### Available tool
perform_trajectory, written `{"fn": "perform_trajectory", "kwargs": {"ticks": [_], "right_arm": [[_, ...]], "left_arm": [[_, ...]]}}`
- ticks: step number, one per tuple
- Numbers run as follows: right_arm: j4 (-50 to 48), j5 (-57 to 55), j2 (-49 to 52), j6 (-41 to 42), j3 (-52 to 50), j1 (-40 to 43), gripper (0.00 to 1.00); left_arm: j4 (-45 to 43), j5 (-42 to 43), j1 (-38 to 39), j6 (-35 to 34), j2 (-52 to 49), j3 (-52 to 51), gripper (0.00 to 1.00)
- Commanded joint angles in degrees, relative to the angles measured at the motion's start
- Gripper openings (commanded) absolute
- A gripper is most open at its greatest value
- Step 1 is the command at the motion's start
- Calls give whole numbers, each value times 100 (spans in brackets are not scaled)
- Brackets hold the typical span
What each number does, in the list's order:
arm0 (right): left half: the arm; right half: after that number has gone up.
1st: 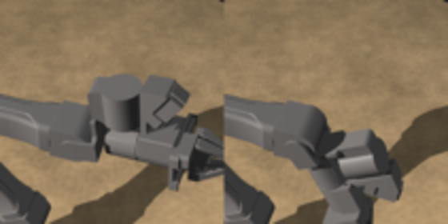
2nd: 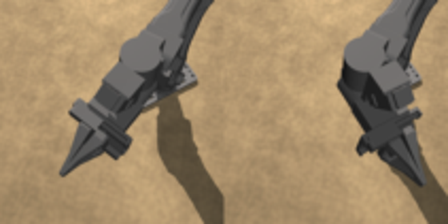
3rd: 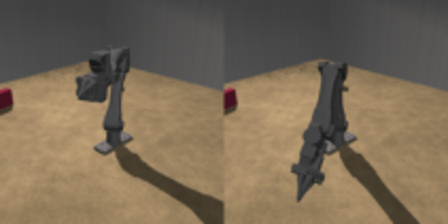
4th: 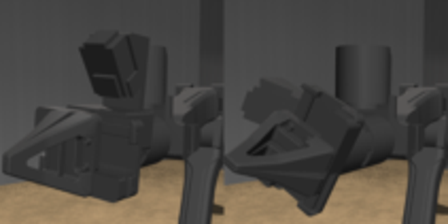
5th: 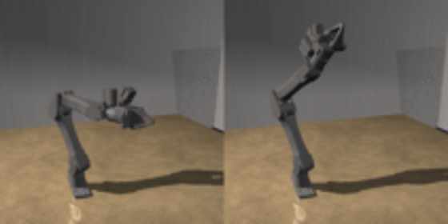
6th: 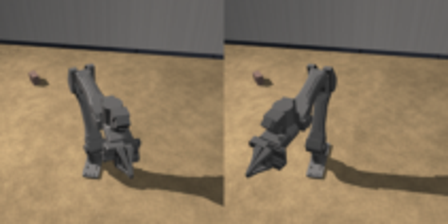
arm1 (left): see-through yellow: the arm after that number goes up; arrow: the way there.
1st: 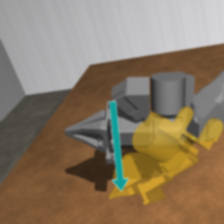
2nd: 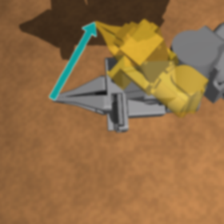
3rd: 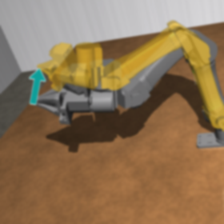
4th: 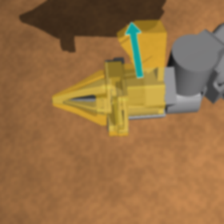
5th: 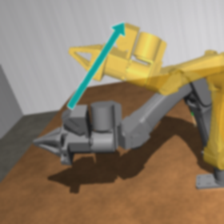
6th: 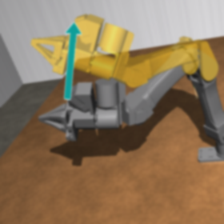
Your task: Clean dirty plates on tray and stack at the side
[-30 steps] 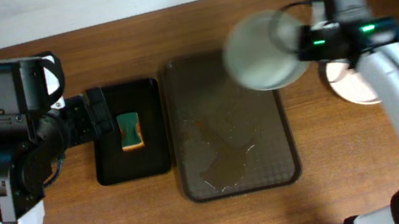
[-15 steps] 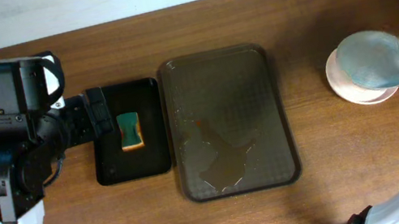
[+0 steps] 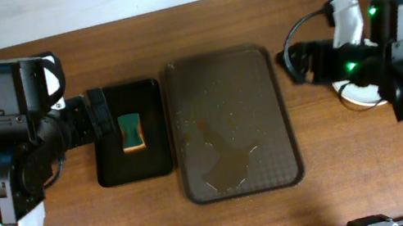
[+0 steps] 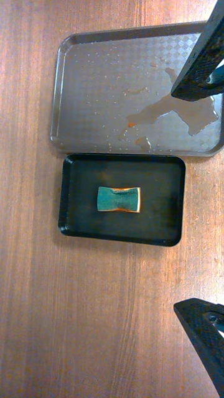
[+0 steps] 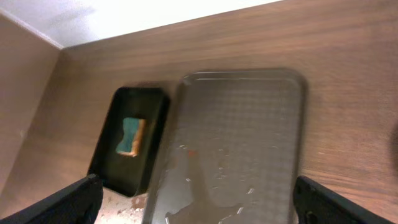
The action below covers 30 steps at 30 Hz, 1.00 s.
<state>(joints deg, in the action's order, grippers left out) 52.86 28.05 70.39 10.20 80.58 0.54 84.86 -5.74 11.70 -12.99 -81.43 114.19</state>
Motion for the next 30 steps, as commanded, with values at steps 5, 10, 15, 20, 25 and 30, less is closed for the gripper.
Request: {"fn": "perform_trajectory", "kwargs": {"ticks": [5, 10, 15, 20, 25, 30], "right_arm": [[1355, -518, -472, -1266, 11, -439, 98], [1287, -1471, -2179, -2050, -297, -345, 98], [-1652, -2035, -4046, -2048, -3010, -345, 98], [-3130, -2039, -5925, -2050, -5781, -343, 98], [-4059, -2037, -7020, -2048, -7346, -345, 98], [-4929, -2039, -7020, -2048, -8026, -356, 98]], "left_arm": [[11, 59, -13, 31, 50, -11, 100], [11, 59, -13, 28, 50, -11, 100], [11, 59, -13, 28, 50, -11, 100], [11, 59, -13, 31, 50, -11, 100], [11, 59, -13, 28, 50, -11, 100], [11, 59, -13, 31, 50, -11, 100]]}}
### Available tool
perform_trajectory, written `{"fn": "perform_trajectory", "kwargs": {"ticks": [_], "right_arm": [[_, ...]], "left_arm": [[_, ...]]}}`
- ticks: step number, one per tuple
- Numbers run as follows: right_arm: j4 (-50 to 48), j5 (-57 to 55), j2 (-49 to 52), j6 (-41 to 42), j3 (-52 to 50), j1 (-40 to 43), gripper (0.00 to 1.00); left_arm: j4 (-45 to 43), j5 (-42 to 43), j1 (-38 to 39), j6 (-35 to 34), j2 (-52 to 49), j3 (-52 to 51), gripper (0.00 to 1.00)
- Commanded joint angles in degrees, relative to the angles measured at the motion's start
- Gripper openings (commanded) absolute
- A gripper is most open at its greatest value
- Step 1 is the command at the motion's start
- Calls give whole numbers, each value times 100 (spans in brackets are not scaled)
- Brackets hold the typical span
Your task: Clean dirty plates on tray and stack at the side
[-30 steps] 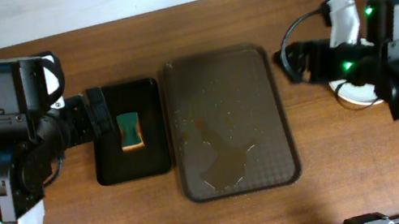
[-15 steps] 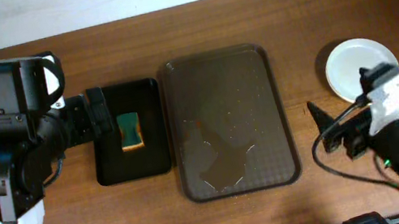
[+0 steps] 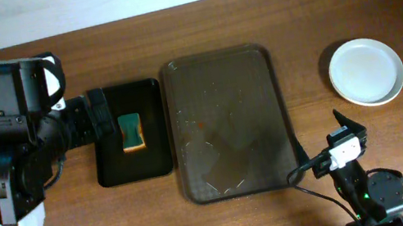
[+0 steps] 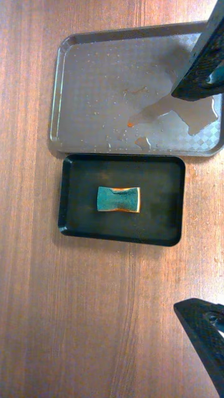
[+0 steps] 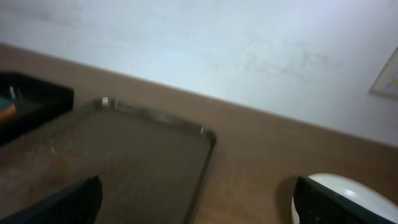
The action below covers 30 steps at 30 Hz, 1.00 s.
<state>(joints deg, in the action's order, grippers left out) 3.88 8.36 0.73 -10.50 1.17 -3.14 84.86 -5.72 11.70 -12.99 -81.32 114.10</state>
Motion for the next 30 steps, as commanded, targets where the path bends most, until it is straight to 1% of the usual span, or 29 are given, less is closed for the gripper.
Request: {"fn": "perform_trajectory", "kwargs": {"ticks": [1, 18, 21, 23, 24, 27, 28, 30], "right_arm": [[-28, -68, -52, 22, -85, 11, 98], [-26, -70, -48, 22, -85, 11, 98], [-26, -70, -48, 22, -85, 11, 98], [-26, -70, -48, 22, -85, 11, 98], [-26, -70, -48, 22, -85, 11, 98], [-26, -68, -48, 22, -85, 11, 98], [-26, -68, -48, 22, -85, 11, 98], [-26, -70, -48, 22, -85, 11, 98]], "left_arm": [[11, 57, -13, 31, 39, -2, 100], [11, 57, -13, 31, 39, -2, 100], [168, -63, -37, 72, 105, -9, 100], [-564, -356, -37, 74, 503, -367, 100], [-1128, -422, -35, 76, 813, -813, 100], [-2719, -417, 142, 72, 1902, -2651, 100], [-3359, -422, 125, 74, 2306, -3375, 100], [-4345, -466, 44, 74, 2983, -4551, 100]]}}
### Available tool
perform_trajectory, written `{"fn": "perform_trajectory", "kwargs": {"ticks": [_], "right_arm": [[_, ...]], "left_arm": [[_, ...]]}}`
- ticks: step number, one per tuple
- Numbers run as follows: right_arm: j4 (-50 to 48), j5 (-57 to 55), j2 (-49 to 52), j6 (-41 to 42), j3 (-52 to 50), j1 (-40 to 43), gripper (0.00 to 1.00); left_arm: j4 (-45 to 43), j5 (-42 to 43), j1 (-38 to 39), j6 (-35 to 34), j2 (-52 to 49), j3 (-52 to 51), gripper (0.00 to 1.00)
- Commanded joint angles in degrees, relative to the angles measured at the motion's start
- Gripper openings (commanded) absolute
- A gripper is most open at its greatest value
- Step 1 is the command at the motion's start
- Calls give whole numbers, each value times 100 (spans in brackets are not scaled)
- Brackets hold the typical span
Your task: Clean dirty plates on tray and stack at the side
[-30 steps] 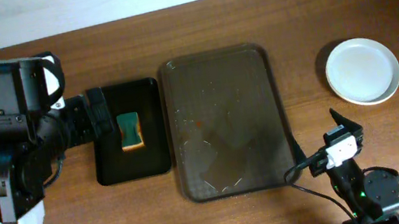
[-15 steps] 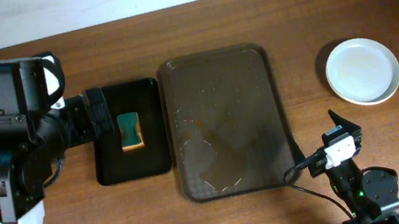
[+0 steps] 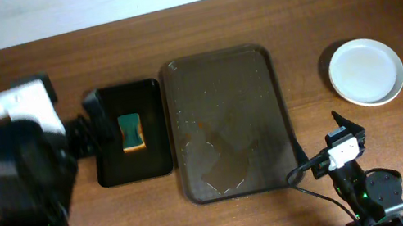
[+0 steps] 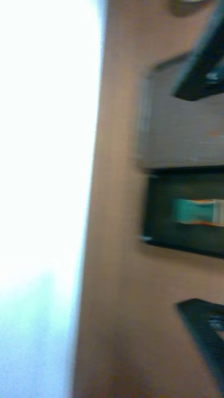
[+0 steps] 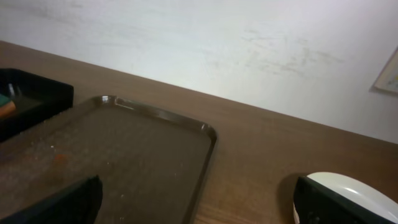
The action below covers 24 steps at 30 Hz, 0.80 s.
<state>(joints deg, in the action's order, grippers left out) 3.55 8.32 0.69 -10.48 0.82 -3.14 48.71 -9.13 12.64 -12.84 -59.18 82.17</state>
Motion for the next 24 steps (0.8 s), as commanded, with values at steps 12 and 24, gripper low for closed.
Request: {"fn": "perform_trajectory", "kwargs": {"ticks": [12, 24], "right_arm": [[7, -63, -44, 20, -50, 11, 98], [7, -66, -44, 20, -50, 11, 98]], "left_arm": [[-4857, -116, -848, 57, 5357, -7079, 100], [-4839, -98, -870, 55, 5888, -8168, 100]]}}
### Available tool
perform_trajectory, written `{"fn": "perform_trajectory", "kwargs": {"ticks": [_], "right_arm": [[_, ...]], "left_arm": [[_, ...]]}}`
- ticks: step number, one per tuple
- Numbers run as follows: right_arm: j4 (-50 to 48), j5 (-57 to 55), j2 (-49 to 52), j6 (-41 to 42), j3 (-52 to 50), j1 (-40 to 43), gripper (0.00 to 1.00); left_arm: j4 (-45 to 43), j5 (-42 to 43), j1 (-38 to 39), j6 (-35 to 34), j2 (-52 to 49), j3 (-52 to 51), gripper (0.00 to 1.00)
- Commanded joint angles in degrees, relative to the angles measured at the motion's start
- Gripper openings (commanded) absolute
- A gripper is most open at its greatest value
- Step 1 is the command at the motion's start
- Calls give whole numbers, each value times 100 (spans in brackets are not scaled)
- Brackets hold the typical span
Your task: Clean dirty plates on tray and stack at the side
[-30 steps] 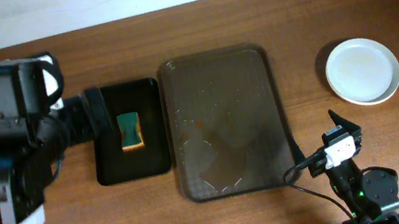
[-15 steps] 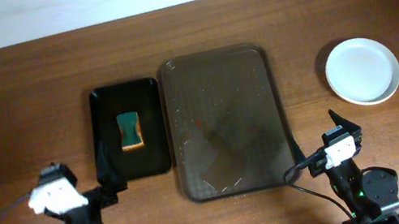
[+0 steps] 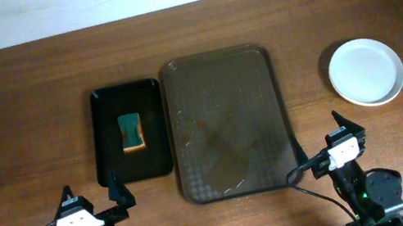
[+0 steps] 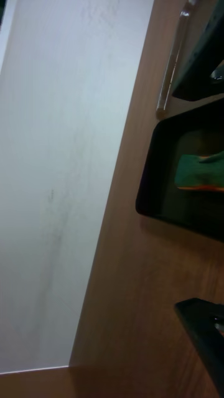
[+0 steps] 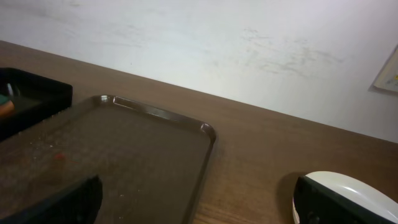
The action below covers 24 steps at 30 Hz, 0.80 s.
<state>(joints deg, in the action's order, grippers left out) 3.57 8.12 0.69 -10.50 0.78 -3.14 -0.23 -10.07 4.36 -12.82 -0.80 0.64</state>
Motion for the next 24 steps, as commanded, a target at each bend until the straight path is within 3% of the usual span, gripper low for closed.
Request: {"fn": "perform_trajectory", "kwargs": {"ticks": [1, 24], "right_arm": [[4, -44, -44, 22, -46, 11, 98], [4, -46, -44, 22, -46, 11, 98]], "left_arm": [[262, -7, -42, 52, 50, -15, 100], [400, -4, -42, 55, 17, -11, 100]]}}
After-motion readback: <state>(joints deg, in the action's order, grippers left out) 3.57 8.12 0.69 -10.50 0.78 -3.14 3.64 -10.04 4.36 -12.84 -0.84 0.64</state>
